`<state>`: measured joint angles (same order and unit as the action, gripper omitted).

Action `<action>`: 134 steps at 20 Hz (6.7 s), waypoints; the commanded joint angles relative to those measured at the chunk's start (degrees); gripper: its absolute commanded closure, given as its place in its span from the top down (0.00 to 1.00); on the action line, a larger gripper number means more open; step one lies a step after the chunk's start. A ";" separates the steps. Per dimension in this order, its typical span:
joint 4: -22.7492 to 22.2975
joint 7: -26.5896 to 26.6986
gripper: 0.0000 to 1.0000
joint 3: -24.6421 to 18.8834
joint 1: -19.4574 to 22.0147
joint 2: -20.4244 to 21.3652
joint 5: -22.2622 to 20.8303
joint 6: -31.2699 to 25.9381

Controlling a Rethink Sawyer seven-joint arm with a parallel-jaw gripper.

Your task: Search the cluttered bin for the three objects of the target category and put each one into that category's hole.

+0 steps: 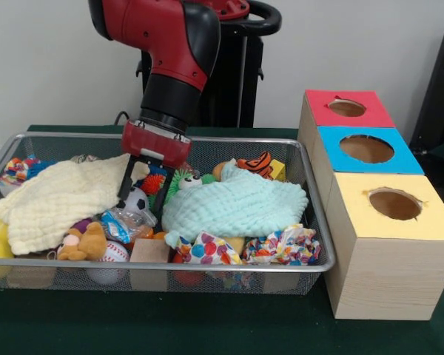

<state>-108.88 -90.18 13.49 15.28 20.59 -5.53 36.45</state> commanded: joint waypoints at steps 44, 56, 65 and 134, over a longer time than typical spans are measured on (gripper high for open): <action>12.38 -5.71 1.00 8.00 -11.44 -6.36 0.63 -0.40; 13.15 -6.37 1.00 8.65 -12.11 -7.17 -0.34 -0.26; 11.45 -7.93 1.00 9.80 -12.88 -7.90 3.36 3.55; 14.49 -9.50 1.00 4.42 -8.97 -4.56 -12.33 -3.44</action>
<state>-97.51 -90.18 26.71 6.47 14.85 -15.51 37.93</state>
